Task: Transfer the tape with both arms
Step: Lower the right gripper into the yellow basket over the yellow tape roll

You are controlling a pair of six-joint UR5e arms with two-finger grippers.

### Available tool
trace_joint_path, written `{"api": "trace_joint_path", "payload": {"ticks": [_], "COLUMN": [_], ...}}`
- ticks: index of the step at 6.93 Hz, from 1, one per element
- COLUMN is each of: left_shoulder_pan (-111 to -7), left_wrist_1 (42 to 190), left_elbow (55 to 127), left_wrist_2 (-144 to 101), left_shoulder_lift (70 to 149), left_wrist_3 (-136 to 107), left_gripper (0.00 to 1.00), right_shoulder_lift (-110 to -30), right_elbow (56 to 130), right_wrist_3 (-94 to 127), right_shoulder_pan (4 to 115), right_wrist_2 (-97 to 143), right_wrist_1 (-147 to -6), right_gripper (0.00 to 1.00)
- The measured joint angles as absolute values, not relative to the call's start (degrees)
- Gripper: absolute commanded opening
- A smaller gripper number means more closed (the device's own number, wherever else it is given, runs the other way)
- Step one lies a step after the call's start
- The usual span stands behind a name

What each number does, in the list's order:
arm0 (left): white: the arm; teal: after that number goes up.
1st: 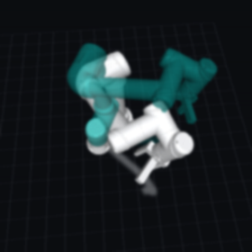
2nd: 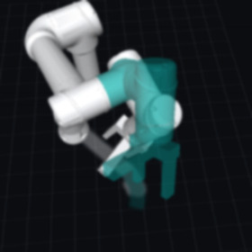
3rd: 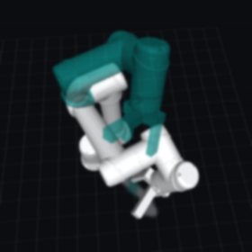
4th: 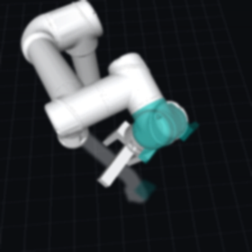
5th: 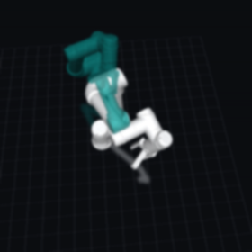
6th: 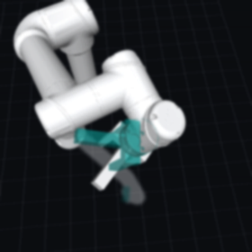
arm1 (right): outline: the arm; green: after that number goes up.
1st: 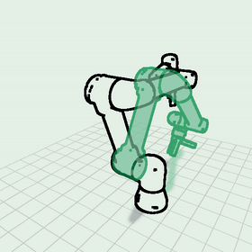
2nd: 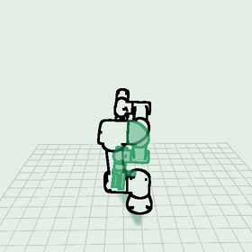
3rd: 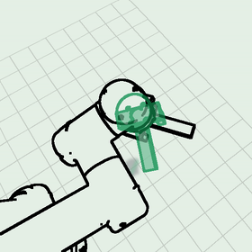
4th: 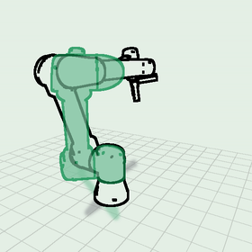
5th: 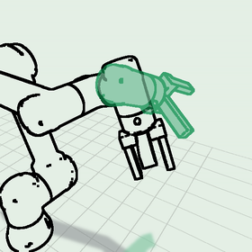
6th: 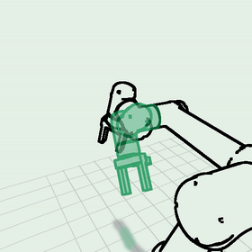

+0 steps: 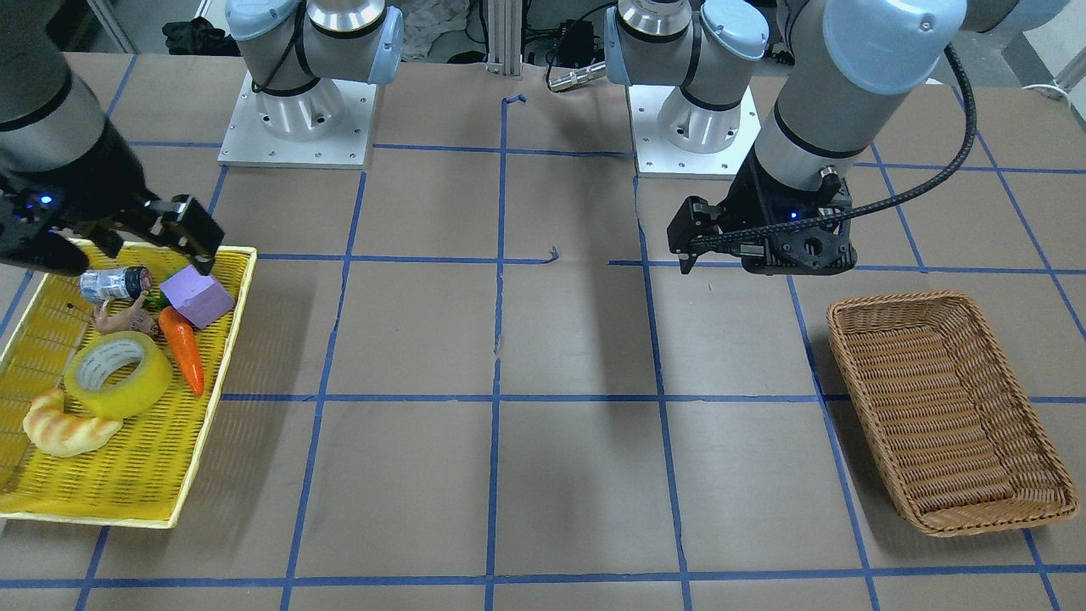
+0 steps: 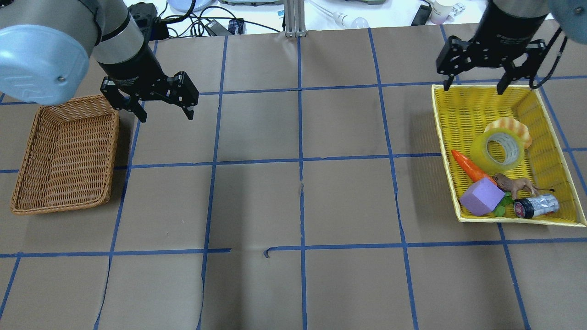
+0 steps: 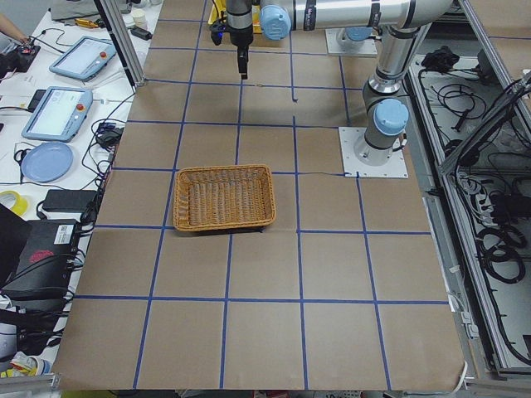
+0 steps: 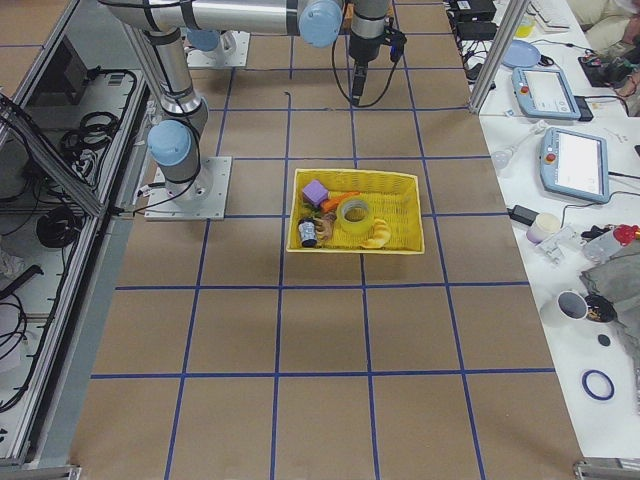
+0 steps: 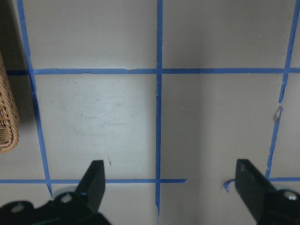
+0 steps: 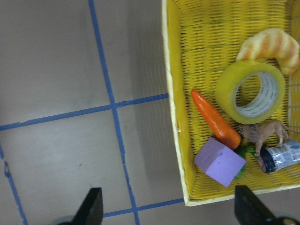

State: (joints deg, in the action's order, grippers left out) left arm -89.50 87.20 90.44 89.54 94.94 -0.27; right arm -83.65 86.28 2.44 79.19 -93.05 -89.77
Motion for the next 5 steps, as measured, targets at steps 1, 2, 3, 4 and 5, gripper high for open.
{"api": "trace_joint_path", "payload": {"ticks": [1,2,3,4,5], "left_shoulder_pan": [-89.51,-89.47,-89.37,-89.21,-89.07], "left_wrist_1": [87.19,87.19,87.17,87.11,87.03], "left_elbow": [90.44,90.44,90.44,90.43,90.41], "left_wrist_2": [89.52,89.54,89.54,89.50,89.48], "left_shoulder_lift": [95.01,95.09,95.14,95.13,95.11], "left_wrist_3": [-0.27,-0.26,-0.26,-0.26,-0.26], "left_gripper": [1.00,1.00,1.00,1.00,1.00], "right_shoulder_lift": [-82.16,-80.49,-78.65,-76.68,-74.80], "right_elbow": [89.12,93.57,98.56,102.40,104.50], "right_wrist_3": [2.17,2.72,4.57,6.79,8.67], "right_shoulder_pan": [74.19,70.95,69.55,69.05,68.89], "right_wrist_2": [-93.31,-93.22,-93.18,-93.17,-93.17], "right_wrist_1": [-94.29,-101.46,-109.99,-116.85,-120.51], "right_gripper": [1.00,1.00,1.00,1.00,1.00]}}
